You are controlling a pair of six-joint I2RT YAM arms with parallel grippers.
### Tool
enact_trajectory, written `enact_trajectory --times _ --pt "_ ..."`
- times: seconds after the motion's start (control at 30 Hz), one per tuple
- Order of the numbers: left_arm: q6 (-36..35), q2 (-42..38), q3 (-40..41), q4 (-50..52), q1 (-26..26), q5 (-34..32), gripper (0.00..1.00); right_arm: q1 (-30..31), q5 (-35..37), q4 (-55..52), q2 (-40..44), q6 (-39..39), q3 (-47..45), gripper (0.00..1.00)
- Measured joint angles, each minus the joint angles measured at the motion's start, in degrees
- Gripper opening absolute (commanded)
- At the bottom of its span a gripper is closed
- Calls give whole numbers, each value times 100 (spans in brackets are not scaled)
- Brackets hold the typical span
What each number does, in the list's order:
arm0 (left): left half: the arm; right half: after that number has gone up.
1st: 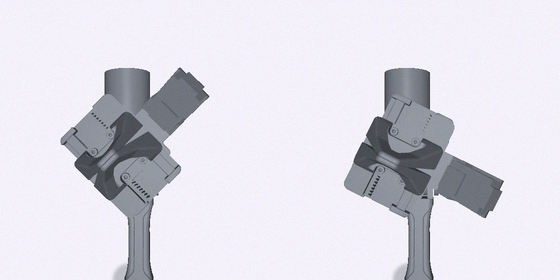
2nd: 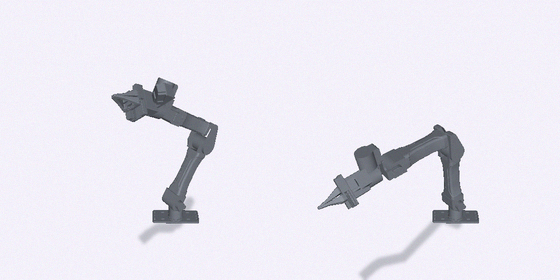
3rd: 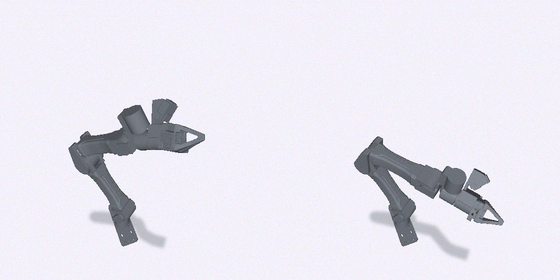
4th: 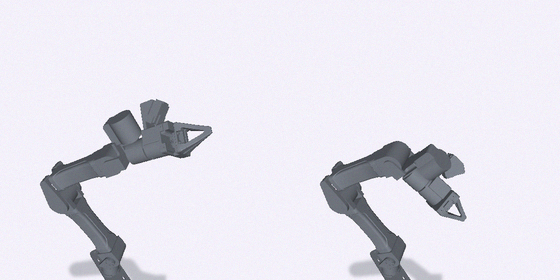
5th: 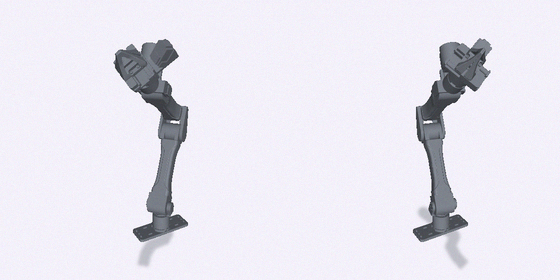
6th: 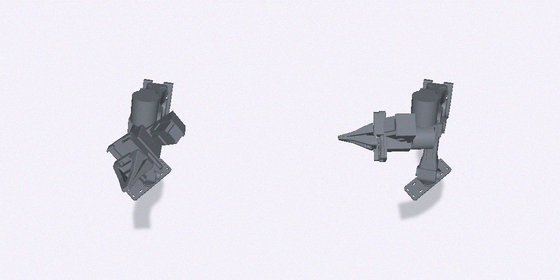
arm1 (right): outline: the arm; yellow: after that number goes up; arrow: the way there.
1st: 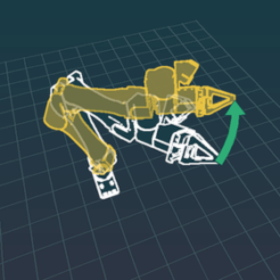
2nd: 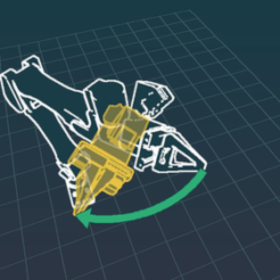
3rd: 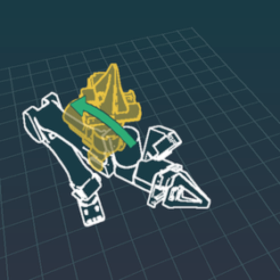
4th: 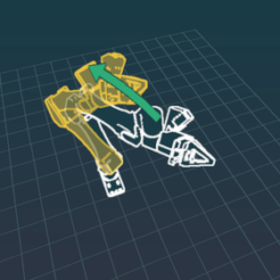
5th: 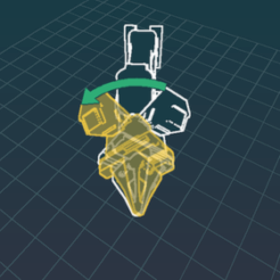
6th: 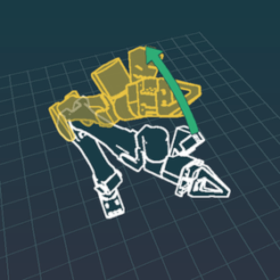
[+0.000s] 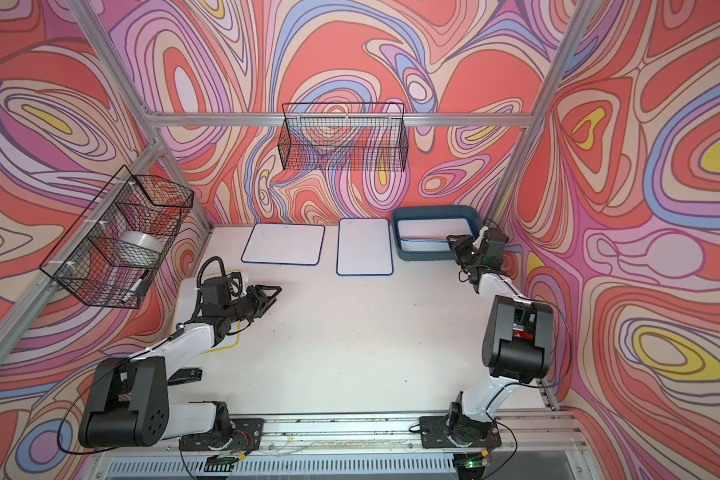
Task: Put the whiteboard into the storage box
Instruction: Place the whiteboard in the storage box.
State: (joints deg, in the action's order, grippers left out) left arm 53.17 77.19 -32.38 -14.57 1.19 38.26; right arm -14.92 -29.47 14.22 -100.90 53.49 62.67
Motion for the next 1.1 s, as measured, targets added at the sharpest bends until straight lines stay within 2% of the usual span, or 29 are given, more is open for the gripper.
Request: enact_trajectory --times 0.2,0.23,0.27,0.3,0.77,0.87,1.1 --pt "2 -37 0 4 0 -7 44 0 -125 -234 -608 -28 68 36" --pt "0 -52 0 4 0 -17 44 0 -157 -345 -704 -50 153 43" --pt "0 -61 0 4 0 -26 44 2 -166 -461 -785 -87 260 57" --pt "2 -66 0 2 0 -35 44 2 -144 -542 -809 -94 328 66" --pt "59 -66 2 -15 0 -44 44 7 -367 -938 -614 -326 772 67" --pt "92 -66 2 -68 0 -39 44 7 -514 -942 -678 -306 1036 74" --pt "52 -127 2 4 0 -55 44 166 -721 -1008 -820 -389 1121 73"
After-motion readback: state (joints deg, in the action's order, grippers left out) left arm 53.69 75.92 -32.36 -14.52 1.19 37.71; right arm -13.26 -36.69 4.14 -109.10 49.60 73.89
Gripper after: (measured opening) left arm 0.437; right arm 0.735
